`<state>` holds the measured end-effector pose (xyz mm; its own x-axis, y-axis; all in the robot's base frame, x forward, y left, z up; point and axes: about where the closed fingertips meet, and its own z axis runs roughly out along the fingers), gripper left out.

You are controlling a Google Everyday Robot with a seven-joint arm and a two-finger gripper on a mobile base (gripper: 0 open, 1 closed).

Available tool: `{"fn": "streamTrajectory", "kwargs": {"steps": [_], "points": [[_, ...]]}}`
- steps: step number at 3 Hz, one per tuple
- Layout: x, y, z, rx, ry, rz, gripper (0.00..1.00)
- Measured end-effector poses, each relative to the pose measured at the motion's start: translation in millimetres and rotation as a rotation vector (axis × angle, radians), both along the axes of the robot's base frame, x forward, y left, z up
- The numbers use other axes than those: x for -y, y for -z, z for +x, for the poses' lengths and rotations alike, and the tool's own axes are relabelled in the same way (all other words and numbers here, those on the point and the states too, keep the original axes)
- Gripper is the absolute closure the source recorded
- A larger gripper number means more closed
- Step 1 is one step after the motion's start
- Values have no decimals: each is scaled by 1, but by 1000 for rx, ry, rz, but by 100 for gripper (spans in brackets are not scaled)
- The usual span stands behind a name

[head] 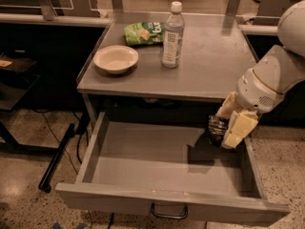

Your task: Place rxbar chocolate into top drawer

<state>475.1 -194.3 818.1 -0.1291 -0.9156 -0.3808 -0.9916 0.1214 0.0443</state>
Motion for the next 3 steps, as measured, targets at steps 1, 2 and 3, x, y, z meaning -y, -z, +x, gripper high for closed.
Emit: {"fn": "streamTrajectory", "kwargs": {"steps": [1,2,3], "points": [[-3,27,-3,-44,14,23,100],[-18,64,-5,-88,19,61,100],[-32,98,-9,-124,16,87,100]]}}
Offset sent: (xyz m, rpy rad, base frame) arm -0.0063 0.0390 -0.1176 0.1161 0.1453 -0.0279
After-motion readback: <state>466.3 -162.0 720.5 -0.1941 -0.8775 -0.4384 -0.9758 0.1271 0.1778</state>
